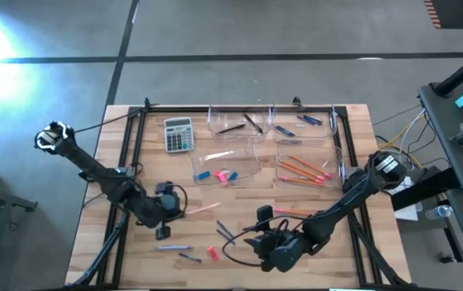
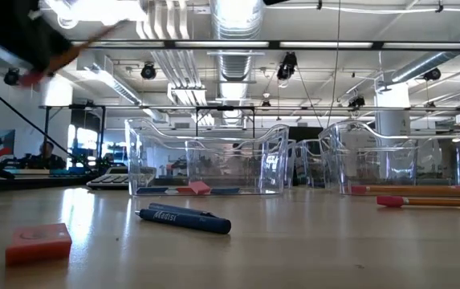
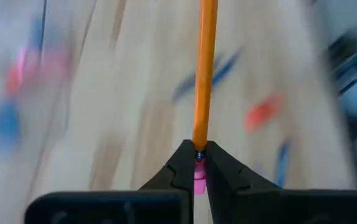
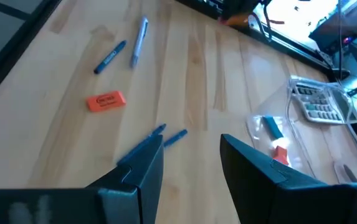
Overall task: Sort crayons/erasers/pens/pencils in bins
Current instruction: Put the orange pencil into the bottom right transparent bin
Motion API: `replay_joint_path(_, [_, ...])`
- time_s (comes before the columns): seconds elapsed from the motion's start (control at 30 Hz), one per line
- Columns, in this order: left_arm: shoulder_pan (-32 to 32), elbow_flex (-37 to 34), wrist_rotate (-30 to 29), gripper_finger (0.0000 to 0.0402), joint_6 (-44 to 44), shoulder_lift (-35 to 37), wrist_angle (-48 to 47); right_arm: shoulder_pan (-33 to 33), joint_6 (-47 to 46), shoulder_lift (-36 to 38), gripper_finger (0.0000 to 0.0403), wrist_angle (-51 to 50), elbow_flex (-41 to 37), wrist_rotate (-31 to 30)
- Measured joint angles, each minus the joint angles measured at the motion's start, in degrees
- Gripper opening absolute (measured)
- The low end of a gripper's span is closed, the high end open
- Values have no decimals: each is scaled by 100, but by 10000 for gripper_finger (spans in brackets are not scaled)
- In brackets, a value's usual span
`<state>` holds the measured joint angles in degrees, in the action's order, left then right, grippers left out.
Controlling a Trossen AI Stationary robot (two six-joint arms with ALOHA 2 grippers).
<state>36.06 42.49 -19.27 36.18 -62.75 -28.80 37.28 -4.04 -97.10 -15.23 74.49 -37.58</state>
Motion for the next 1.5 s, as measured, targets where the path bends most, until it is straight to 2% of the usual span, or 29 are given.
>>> replay_joint_path(0.17, [-122,-50,-216,2,-1761,175,1718,13,-390,196,150,-513,-4,-351])
replay_joint_path(0.27, [-327,-49,-221,2,-2273,173,2124,81,-426,450,150,-444,-156,-509])
replay_joint_path(0.37, [-546,-77,-200,2,-2525,146,2422,196,-208,776,150,131,-562,-509])
replay_joint_path(0.43, [-678,-84,-90,2,-2638,90,2610,242,-50,1002,150,724,-969,-476])
replay_joint_path(0.57, [-864,-93,139,1,-2858,-123,3069,245,370,1542,150,2310,-1895,11])
replay_joint_path(0.77, [-1103,-95,461,1,-3200,-620,3975,200,732,2217,150,4291,-3193,30])
replay_joint_path(1.0, [-1452,-27,772,1,-3364,-1301,4906,19,712,2340,150,6383,-4132,63])
replay_joint_path(1.23, [-1687,158,1150,0,-3242,-1948,5133,-57,770,2206,157,6543,-4231,205])
replay_joint_path(1.5, [-1699,472,1276,0,-3198,-2300,5172,-191,879,1720,232,6519,-3898,193])
